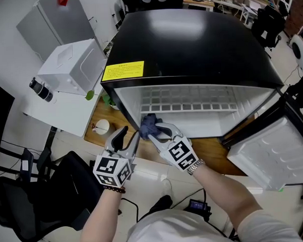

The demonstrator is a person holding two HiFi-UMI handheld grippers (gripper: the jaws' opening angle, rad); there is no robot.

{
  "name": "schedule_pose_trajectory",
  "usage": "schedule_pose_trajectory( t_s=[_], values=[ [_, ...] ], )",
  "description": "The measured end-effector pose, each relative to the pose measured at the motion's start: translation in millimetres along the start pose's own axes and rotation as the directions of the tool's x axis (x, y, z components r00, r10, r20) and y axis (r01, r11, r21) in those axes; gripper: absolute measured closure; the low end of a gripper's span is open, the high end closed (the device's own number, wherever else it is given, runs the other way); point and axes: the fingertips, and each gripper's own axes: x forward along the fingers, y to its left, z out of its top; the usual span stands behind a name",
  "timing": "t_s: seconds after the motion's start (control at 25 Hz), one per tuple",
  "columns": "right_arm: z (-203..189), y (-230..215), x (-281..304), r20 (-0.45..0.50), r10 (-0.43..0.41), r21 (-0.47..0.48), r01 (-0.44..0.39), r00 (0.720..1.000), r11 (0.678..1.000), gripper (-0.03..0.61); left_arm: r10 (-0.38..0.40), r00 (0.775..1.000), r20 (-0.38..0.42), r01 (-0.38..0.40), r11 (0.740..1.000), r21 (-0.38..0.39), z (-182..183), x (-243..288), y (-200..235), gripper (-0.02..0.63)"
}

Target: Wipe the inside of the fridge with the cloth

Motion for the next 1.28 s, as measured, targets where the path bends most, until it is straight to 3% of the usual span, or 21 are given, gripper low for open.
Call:
schedule_pose_trajectory(
  t_s=[0.32,0.56,1.28],
  values=[
    [-4,-16,14,0.016,-0.064,0.006,0.064,0.998,0.998,0.468,-0.036,0.999,0.021,0.036,0.999,0.007,7,11,-7,0.443],
    [-12,-36,26,0.010,-0.128,0.017,0.128,0.992,0.992,0.474,-0.018,1.000,0.023,0.018,1.000,0.009,8,13,-7,0.437],
    [-11,-104,68,0.027,-0.305,-0.010,0.306,0.952,0.952,0.479,-0.002,0.999,0.035,0.001,1.000,0.011,9,13,-7,0.442]
  ],
)
